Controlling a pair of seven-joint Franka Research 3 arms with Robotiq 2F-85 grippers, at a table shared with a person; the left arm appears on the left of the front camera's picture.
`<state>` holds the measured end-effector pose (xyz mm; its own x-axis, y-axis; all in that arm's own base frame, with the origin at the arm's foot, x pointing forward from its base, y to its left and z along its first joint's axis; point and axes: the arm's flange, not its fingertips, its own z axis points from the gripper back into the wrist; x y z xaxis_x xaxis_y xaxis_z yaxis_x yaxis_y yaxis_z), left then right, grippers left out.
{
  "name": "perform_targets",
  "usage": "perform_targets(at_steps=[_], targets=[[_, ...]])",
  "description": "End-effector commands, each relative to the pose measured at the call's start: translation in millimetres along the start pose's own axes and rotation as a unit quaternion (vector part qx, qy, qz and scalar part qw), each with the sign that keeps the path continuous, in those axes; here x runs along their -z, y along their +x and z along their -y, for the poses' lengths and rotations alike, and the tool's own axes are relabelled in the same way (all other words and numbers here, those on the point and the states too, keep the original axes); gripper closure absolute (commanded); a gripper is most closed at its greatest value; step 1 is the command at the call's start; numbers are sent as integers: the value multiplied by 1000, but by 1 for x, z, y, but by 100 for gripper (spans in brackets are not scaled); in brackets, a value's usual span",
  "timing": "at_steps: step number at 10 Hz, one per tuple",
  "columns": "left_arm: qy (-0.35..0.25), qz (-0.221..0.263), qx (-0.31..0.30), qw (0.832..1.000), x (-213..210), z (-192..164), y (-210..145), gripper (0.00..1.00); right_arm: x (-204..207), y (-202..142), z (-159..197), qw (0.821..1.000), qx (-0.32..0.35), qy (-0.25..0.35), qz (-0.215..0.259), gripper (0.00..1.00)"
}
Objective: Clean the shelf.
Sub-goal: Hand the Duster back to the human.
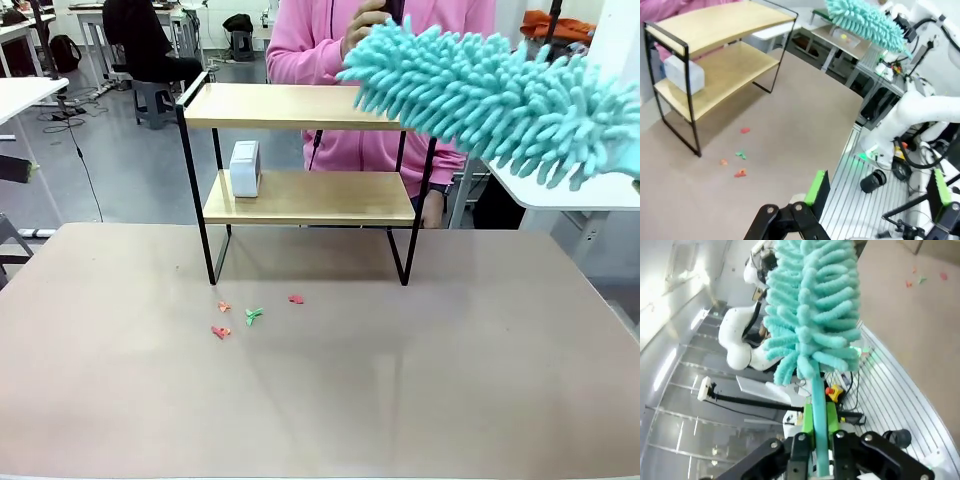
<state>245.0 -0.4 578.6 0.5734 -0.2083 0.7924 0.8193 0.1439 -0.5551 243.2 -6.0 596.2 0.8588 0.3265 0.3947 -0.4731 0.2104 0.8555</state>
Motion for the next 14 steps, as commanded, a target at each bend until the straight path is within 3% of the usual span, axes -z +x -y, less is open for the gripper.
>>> perform_targets(at_steps=[1,2,3,4,5,6,8,12,13,14], targets=[[-33,-33,21,999,35,-4,24,0,0,21,-13,991,-58,39,-114,87],[-73,-59,24,995,56,-5,34,0,2,27,-15,975,-39,66,-207,87],[-112,-93,30,989,80,-3,38,0,11,32,-15,964,-25,34,-262,87],[-150,-125,34,980,107,1,39,0,28,33,-12,941,-35,22,-336,87],[-178,-149,43,972,126,6,40,0,45,37,-6,927,-37,-9,-374,87],[-216,-167,45,961,145,13,37,0,59,42,-3,923,-43,-8,-382,87],[-236,-201,50,949,172,22,29,0,84,51,3,921,-50,-19,-385,87],[-254,-214,37,942,178,19,19,0,95,58,15,929,-33,-21,-369,87],[-240,-220,23,945,177,19,20,0,92,60,17,939,-24,-25,-343,87],[-243,-212,27,946,184,22,20,0,93,54,12,925,-24,-30,-379,87]])
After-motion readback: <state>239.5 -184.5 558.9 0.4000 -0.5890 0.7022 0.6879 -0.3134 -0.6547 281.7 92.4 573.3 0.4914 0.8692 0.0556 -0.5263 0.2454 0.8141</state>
